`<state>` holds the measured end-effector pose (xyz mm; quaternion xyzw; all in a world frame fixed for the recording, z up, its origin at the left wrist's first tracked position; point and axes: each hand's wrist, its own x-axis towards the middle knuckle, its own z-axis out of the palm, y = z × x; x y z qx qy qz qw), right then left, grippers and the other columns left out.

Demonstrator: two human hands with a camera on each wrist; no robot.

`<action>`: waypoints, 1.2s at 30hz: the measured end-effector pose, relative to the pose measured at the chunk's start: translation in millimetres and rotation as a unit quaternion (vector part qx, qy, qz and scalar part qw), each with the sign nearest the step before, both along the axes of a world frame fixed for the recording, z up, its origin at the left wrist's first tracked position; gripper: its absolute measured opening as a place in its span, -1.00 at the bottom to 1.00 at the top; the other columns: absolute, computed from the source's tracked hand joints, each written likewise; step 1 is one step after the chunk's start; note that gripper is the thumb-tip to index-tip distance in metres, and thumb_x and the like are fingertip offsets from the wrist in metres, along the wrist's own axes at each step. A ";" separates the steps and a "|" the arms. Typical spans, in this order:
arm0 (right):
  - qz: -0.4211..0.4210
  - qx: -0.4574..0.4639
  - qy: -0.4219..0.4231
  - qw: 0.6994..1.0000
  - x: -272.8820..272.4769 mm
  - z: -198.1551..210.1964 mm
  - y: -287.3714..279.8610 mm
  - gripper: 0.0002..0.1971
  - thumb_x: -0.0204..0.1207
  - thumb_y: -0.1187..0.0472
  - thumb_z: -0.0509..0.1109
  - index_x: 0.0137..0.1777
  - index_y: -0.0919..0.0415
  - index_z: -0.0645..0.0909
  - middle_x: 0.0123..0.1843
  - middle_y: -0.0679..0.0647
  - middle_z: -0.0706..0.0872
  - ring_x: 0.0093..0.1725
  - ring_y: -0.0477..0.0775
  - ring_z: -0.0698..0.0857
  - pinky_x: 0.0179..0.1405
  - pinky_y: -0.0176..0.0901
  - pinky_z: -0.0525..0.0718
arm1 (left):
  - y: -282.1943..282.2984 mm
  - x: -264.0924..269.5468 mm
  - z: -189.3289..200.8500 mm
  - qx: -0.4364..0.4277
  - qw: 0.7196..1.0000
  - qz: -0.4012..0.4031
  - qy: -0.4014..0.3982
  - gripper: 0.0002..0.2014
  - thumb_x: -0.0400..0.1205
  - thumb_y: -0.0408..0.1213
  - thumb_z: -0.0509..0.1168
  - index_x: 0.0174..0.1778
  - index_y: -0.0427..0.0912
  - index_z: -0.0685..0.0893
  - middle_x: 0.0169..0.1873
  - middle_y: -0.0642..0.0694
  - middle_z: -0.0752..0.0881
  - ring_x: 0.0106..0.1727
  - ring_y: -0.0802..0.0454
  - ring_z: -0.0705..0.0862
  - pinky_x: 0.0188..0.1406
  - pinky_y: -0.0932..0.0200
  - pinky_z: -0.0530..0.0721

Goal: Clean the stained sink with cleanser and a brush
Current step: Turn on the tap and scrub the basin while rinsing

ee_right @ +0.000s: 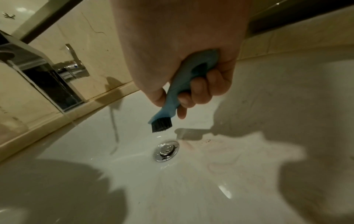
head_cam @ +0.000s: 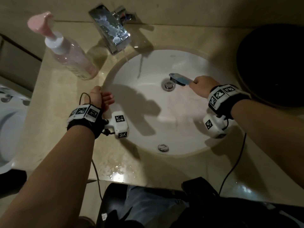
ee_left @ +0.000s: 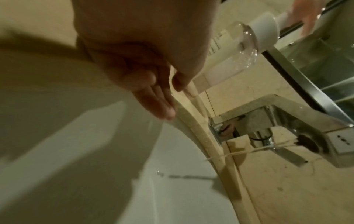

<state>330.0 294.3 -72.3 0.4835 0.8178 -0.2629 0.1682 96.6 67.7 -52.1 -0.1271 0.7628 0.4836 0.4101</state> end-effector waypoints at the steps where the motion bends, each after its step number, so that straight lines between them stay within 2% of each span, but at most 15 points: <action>1: 0.008 0.009 -0.006 1.000 -0.5 -1.5 1.6 -0.67 0.63 0.02 0.13 0.04 0.26 0.60 -0.15 0.20 0.64 -0.18 0.23 0.59 -0.23 -0.13 0.44 | -1.2 -1.2 0.9 -0.006 1.000 -0.011 -0.001 -0.56 0.72 -0.08 -0.12 -0.39 -0.18 0.46 -0.82 0.05 0.56 -0.82 0.18 0.54 -0.61 0.32 0.31; 4: 0.040 0.029 -0.023 0.999 -4.0 -3.3 5.1 -0.66 0.65 0.04 0.12 0.13 0.27 0.59 -0.15 0.17 0.60 -0.18 0.21 0.57 -0.23 -0.12 0.44 | -4.8 -4.9 1.3 -0.013 0.999 -0.032 -0.008 -0.56 0.73 -0.06 -0.09 -0.31 -0.18 0.53 -0.72 0.06 0.68 -0.70 0.19 0.67 -0.40 0.23 0.50; 6: 0.080 0.019 -0.047 0.995 -6.4 -6.2 7.7 -0.65 0.66 0.04 0.13 0.18 0.28 0.59 -0.12 0.18 0.62 -0.14 0.22 0.59 -0.20 -0.12 0.46 | -3.4 -4.2 -1.1 -0.019 0.999 -0.044 -0.010 -0.55 0.75 -0.07 -0.12 -0.27 -0.19 0.54 -0.56 -0.01 0.74 -0.62 0.16 0.71 -0.34 0.22 0.55; 8: 0.137 -0.005 -0.070 0.988 -7.3 -11.4 9.8 -0.66 0.65 0.06 0.17 0.22 0.26 0.61 0.01 0.22 0.70 -0.03 0.25 0.64 -0.10 -0.09 0.56 | -1.3 -3.2 -2.5 -0.030 0.998 -0.056 -0.012 -0.53 0.77 -0.08 -0.18 -0.25 -0.19 0.54 -0.31 -0.06 0.68 -0.40 0.10 0.70 -0.32 0.24 0.56; 10: 0.176 -0.036 -0.063 0.982 -6.4 -11.6 10.3 -0.69 0.63 0.09 0.22 0.24 0.18 0.66 0.07 0.18 0.74 -0.02 0.20 0.66 0.00 -0.12 0.59 | 0.0 -4.1 -2.8 -0.035 0.998 -0.056 -0.016 -0.51 0.78 -0.10 -0.21 -0.24 -0.19 0.53 -0.24 -0.06 0.62 -0.27 0.08 0.63 -0.31 0.24 0.55; 14: 0.249 -0.154 -0.114 0.950 -5.9 -1.3 10.5 -0.81 0.55 0.05 0.34 0.08 -0.08 0.74 -0.44 -0.14 0.74 -0.41 -0.11 0.63 -0.21 -0.25 0.56 | 1.5 -3.8 -1.2 -0.041 0.997 -0.058 -0.029 -0.54 0.78 -0.11 -0.21 -0.10 -0.24 0.55 -0.23 -0.07 0.61 -0.25 0.07 0.61 -0.29 0.24 0.56; 17: 0.311 -0.233 -0.199 0.900 -10.9 -7.0 3.5 -0.89 0.55 0.16 0.39 -0.01 -0.04 0.71 -0.60 -0.28 0.65 -0.60 -0.30 0.55 -0.41 -0.44 0.50 | 2.0 -3.8 -0.1 -0.053 0.996 -0.062 -0.035 -0.54 0.77 -0.11 -0.19 -0.20 -0.22 0.54 -0.23 -0.07 0.62 -0.25 0.08 0.63 -0.30 0.25 0.57; 19: 0.336 -0.183 -0.246 0.890 -12.1 -16.7 0.7 -0.85 0.53 0.21 0.41 0.07 0.10 0.72 -0.42 -0.20 0.69 -0.49 -0.25 0.55 -0.46 -0.49 0.50 | 3.0 -4.6 0.4 -0.057 0.996 -0.059 -0.038 -0.54 0.77 -0.11 -0.19 -0.23 -0.20 0.53 -0.23 -0.07 0.62 -0.25 0.07 0.62 -0.29 0.25 0.57; 21: 0.343 -0.108 -0.257 0.897 -10.9 -25.5 7.1 -0.79 0.51 0.17 0.42 0.11 0.17 0.74 -0.29 -0.08 0.67 -0.35 -0.07 0.60 -0.33 -0.45 0.60 | 4.1 -5.4 0.2 -0.058 0.996 -0.053 -0.039 -0.54 0.77 -0.12 -0.20 -0.24 -0.20 0.52 -0.23 -0.07 0.62 -0.25 0.06 0.62 -0.28 0.25 0.57; 23: 0.324 -0.049 -0.245 0.912 -12.4 -30.2 15.7 -0.76 0.48 0.09 0.41 0.10 0.12 0.75 -0.28 -0.04 0.69 -0.18 0.10 0.69 0.00 -0.22 0.70 | 5.3 -5.7 -1.2 -0.060 0.996 -0.051 -0.039 -0.54 0.77 -0.12 -0.21 -0.24 -0.21 0.51 -0.23 -0.07 0.62 -0.25 0.06 0.62 -0.29 0.25 0.57; 25: 0.273 0.001 -0.231 0.934 -17.5 -28.5 21.1 -0.74 0.48 0.06 0.37 0.09 0.14 0.72 -0.08 0.10 0.72 -0.07 0.20 0.69 0.09 -0.01 0.68 | 5.8 -6.0 -2.3 -0.062 0.996 -0.048 -0.038 -0.54 0.76 -0.13 -0.21 -0.23 -0.20 0.52 -0.23 -0.06 0.62 -0.25 0.06 0.63 -0.31 0.24 0.57; 29: 0.229 0.029 -0.184 0.956 -24.4 -25.0 23.6 -0.80 0.60 0.24 0.24 0.08 0.19 0.69 -0.02 0.18 0.62 -0.09 0.15 0.56 -0.07 -0.11 0.50 | 5.1 -8.5 -1.9 -0.059 0.996 -0.046 -0.043 -0.54 0.76 -0.13 -0.21 -0.22 -0.20 0.53 -0.22 -0.06 0.62 -0.24 0.05 0.63 -0.30 0.23 0.57; 31: 0.258 -0.050 -0.139 0.955 -23.6 -26.2 19.7 -0.83 0.58 0.24 0.30 -0.02 0.09 0.74 -0.16 0.11 0.69 -0.17 0.09 0.60 -0.05 -0.13 0.55 | 4.2 -8.8 -1.0 -0.056 0.996 -0.049 -0.044 -0.54 0.76 -0.13 -0.21 -0.22 -0.20 0.53 -0.22 -0.07 0.63 -0.23 0.05 0.64 -0.31 0.22 0.57; 34: 0.352 -0.201 -0.181 0.896 -18.4 -36.0 -6.7 -0.75 0.56 0.24 0.37 0.21 0.13 0.71 -0.44 -0.11 0.66 -0.58 -0.29 0.56 -0.36 -0.33 0.55 | 3.4 -7.7 0.3 -0.058 0.996 -0.054 -0.040 -0.55 0.76 -0.14 -0.20 -0.22 -0.20 0.54 -0.22 -0.06 0.64 -0.24 0.06 0.65 -0.33 0.23 0.58; 36: 0.357 -0.217 -0.194 0.887 -20.1 -47.0 -19.9 -0.72 0.56 0.26 0.36 0.26 0.15 0.68 -0.47 -0.12 0.62 -0.66 -0.31 0.52 -0.50 -0.45 0.50 | 2.9 -7.6 0.8 -0.059 0.996 -0.059 -0.038 -0.55 0.75 -0.14 -0.19 -0.22 -0.20 0.54 -0.22 -0.06 0.65 -0.25 0.06 0.66 -0.34 0.24 0.59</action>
